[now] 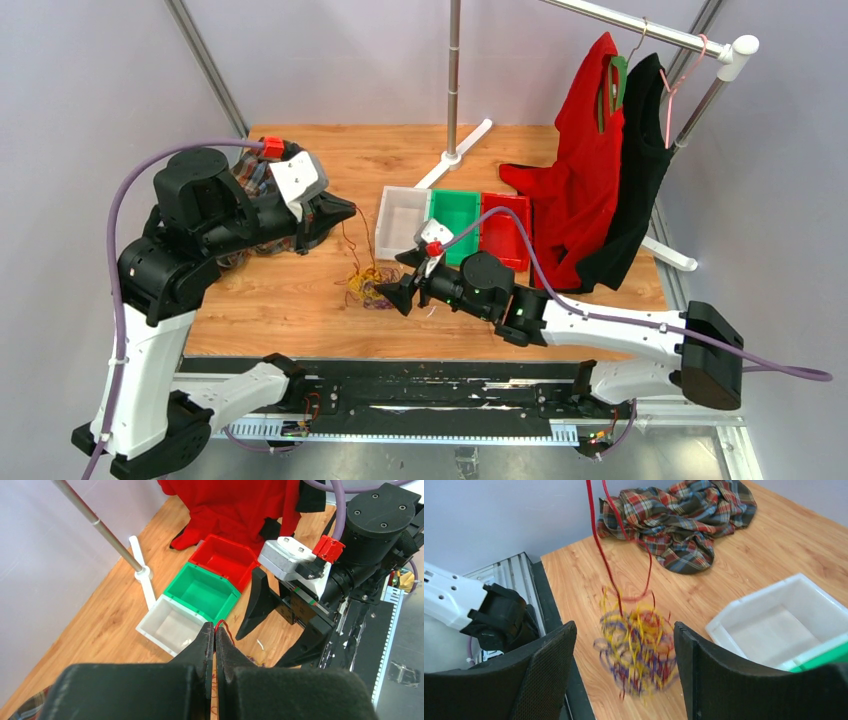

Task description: Untangle the cables

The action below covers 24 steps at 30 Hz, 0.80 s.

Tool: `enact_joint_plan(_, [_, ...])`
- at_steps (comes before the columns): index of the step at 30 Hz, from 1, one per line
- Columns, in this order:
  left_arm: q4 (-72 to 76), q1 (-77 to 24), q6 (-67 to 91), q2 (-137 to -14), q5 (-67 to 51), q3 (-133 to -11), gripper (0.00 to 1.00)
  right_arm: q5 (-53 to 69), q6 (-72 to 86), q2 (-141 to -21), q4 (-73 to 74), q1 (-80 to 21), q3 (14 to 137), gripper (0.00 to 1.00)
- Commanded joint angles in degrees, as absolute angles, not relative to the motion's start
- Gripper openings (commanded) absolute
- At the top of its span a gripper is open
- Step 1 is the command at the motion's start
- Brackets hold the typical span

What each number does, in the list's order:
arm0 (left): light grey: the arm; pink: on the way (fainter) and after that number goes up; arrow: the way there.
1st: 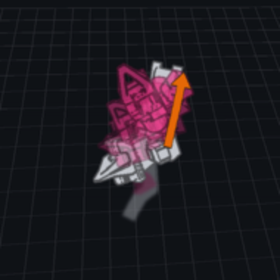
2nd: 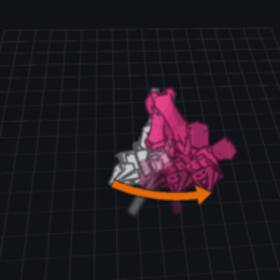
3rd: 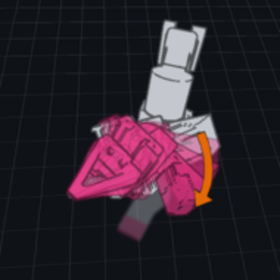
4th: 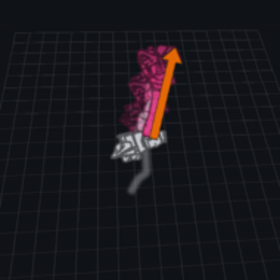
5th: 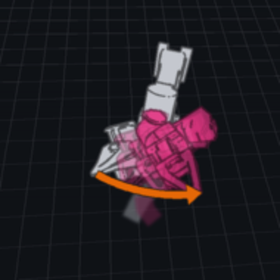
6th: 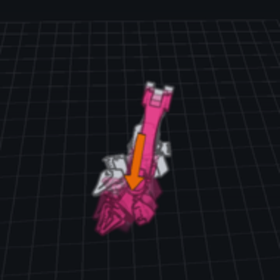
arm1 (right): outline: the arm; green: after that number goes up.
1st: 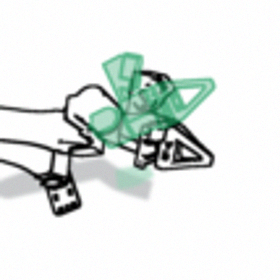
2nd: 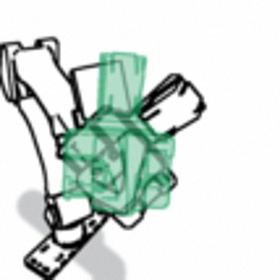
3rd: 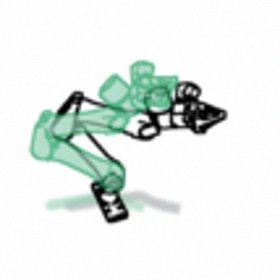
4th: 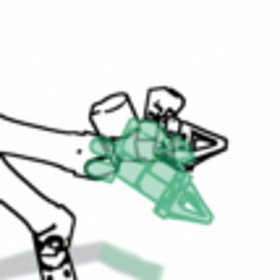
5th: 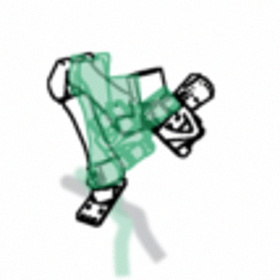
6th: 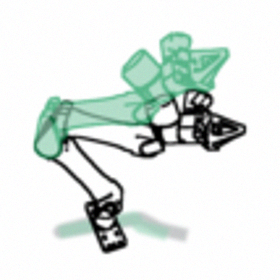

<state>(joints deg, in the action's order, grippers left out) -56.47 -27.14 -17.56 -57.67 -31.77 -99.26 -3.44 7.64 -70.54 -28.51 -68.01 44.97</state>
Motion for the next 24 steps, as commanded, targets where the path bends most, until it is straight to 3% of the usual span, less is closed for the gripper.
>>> enact_joint_plan(1, [-55.90, -27.60, -18.05, -57.33, -32.15, -99.65, 0.00, -1.87, 4.69, -72.89, -30.85, -68.93, 50.32, 0.70])
enact_joint_plan(5, [-55.90, -27.71, -17.65, -57.22, -32.40, -100.18, 0.00, -6.28, 3.58, -76.14, -28.97, -68.47, 53.51, 0.62])
enact_joint_plan(8, [-55.90, -27.69, -17.09, -57.28, -33.08, -101.28, 0.00, -6.19, 4.30, -78.32, -29.06, -67.01, 53.54, 0.46])
enact_joint_plan(10, [-55.96, -27.69, -16.59, -57.46, -33.42, -102.10, 0.00, -5.76, 5.11, -79.85, -29.31, -66.36, 53.16, 0.41])
enact_joint_plan(20, [-55.89, -27.78, -14.92, -59.39, -36.02, -107.62, 0.00, -4.84, 8.50, -89.11, -30.96, -64.87, 51.67, 0.19])
enact_joint_plan(24, [-55.81, -27.77, -16.27, -60.62, -33.45, -111.56, 0.00, -6.92, 10.46, -90.00, -32.41, -64.30, 47.79, 0.17])
